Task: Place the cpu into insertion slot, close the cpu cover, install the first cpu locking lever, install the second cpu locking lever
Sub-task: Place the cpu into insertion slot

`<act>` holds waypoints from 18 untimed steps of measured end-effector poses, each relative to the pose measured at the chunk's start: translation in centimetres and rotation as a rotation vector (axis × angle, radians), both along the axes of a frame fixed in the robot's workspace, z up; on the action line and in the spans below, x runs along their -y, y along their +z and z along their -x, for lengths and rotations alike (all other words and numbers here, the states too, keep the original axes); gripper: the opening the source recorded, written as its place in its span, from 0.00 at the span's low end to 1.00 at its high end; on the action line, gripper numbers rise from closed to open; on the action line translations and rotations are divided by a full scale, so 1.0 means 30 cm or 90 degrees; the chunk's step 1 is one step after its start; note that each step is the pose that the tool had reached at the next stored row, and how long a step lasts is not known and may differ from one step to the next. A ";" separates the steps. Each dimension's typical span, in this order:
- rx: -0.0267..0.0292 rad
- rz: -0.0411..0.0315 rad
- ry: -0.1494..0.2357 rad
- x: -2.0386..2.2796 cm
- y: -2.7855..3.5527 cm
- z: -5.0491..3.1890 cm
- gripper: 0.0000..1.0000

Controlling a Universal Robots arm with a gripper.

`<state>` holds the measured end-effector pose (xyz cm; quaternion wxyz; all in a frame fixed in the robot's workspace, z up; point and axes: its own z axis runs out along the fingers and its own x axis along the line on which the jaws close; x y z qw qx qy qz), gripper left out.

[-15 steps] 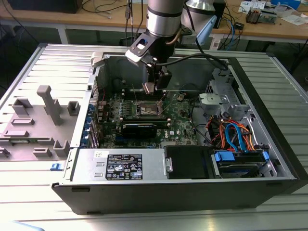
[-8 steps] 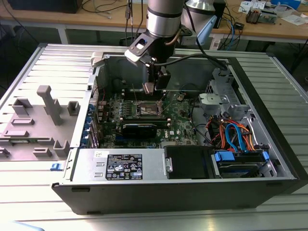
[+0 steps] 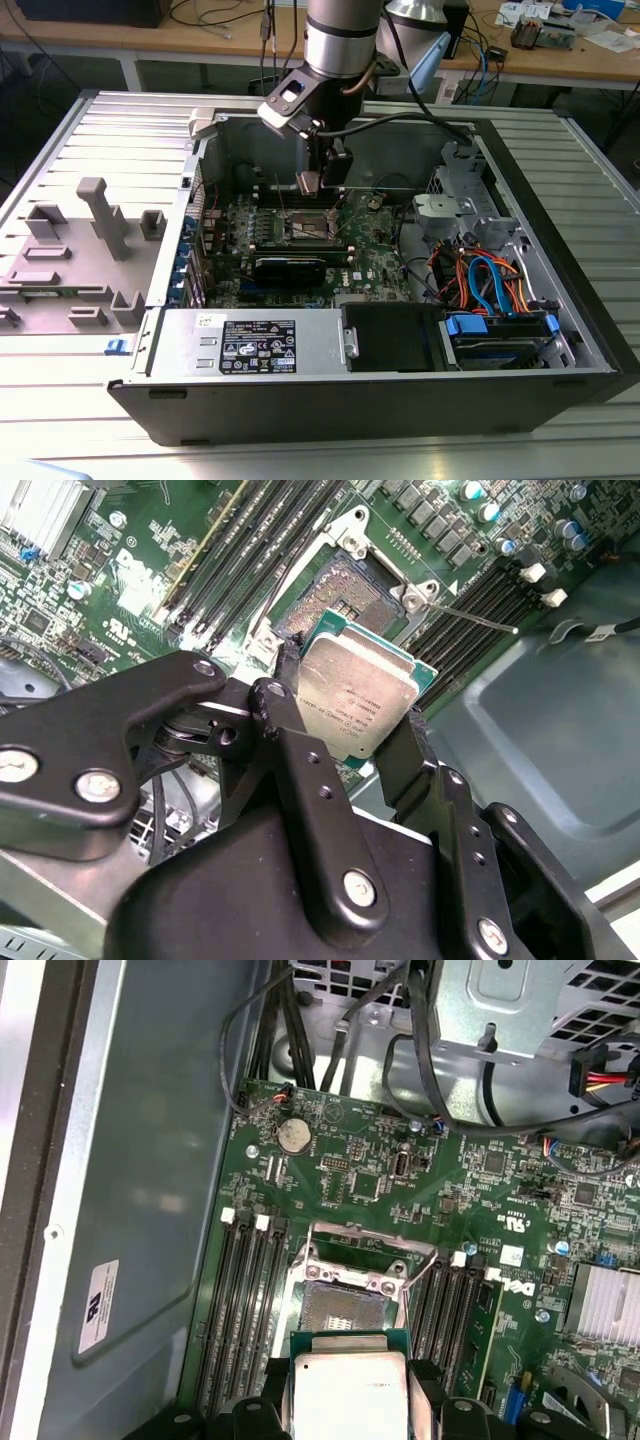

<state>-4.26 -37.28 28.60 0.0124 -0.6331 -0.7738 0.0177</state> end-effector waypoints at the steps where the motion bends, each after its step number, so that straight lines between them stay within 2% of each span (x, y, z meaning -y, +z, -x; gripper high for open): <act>1: 0.0000 0.0000 -0.002 0.000 0.000 0.000 0.55; 18: 0.0000 0.0000 -0.049 0.000 -0.006 0.000 0.55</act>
